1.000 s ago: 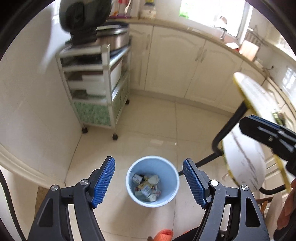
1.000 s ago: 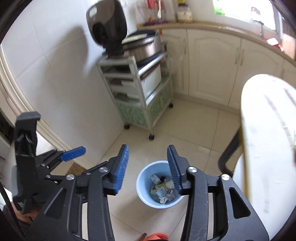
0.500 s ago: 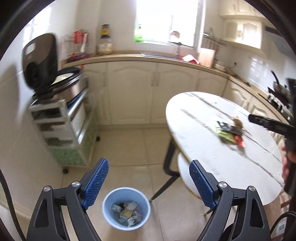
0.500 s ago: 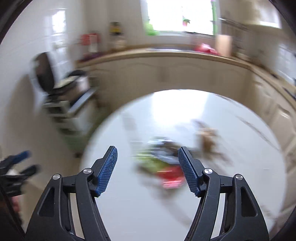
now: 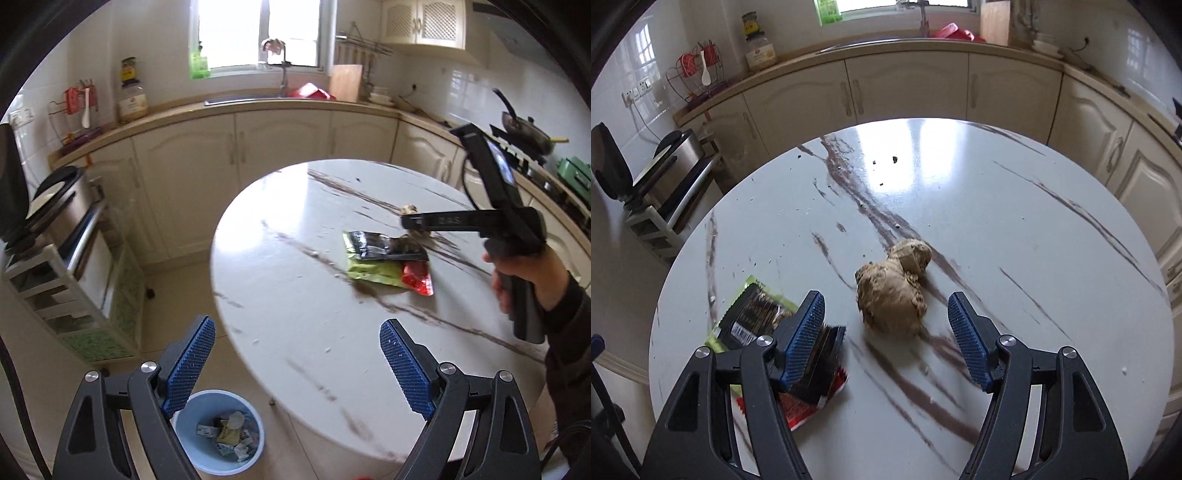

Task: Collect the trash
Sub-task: 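Return to the table and grasp the ginger root with the right gripper, then grasp the black snack bag with the left gripper while the right holds the ginger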

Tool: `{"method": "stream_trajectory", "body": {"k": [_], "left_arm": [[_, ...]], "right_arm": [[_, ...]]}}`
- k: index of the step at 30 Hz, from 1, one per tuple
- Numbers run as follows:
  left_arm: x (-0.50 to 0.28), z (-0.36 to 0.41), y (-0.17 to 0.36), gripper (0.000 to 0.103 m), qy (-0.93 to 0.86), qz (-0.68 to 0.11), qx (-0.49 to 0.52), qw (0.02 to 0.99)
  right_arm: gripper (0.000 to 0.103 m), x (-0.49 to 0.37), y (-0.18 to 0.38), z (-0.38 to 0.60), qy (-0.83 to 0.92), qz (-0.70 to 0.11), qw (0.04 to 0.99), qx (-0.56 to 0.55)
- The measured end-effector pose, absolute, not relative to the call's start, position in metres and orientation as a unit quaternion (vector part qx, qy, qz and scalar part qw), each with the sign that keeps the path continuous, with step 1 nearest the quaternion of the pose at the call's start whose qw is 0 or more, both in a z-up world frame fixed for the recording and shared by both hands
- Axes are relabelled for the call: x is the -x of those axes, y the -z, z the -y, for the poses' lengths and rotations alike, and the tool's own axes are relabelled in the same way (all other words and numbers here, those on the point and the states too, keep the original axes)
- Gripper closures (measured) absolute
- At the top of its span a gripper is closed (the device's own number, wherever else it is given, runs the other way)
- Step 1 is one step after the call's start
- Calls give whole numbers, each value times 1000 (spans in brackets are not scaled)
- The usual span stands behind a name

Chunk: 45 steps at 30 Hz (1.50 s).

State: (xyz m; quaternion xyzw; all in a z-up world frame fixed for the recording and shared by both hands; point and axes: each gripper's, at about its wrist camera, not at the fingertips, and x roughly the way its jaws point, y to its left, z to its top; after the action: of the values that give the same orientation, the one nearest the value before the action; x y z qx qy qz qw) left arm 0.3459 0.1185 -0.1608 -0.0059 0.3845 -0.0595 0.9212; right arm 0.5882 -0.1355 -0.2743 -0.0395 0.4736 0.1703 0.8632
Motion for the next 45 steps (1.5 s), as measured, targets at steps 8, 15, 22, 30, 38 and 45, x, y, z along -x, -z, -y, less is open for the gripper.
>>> {"method": "stream_trajectory", "body": {"k": [8,15,22,30,38,45], "left_arm": [[-396,-84,169,15,88,-400,-4,912],[-451,-56,182,15,135,-409,-10,903],[-502,-15,200,15,151,-415,-113,890],[-540,-5,221,21,160,-428,-129,880],[-546,5,223,49,193,-418,-129,878],[-544,3,222,69,188,-415,-108,884]], "right_arm": [[66,-598,286,143,-196,-474,857,47],[67,-587,273,169,-203,-452,868,38],[67,-564,257,201,-225,-443,868,14],[67,-558,254,215,-241,-441,865,-5],[67,-549,254,217,-253,-442,860,-29],[67,-539,252,211,-259,-438,860,-33]]}}
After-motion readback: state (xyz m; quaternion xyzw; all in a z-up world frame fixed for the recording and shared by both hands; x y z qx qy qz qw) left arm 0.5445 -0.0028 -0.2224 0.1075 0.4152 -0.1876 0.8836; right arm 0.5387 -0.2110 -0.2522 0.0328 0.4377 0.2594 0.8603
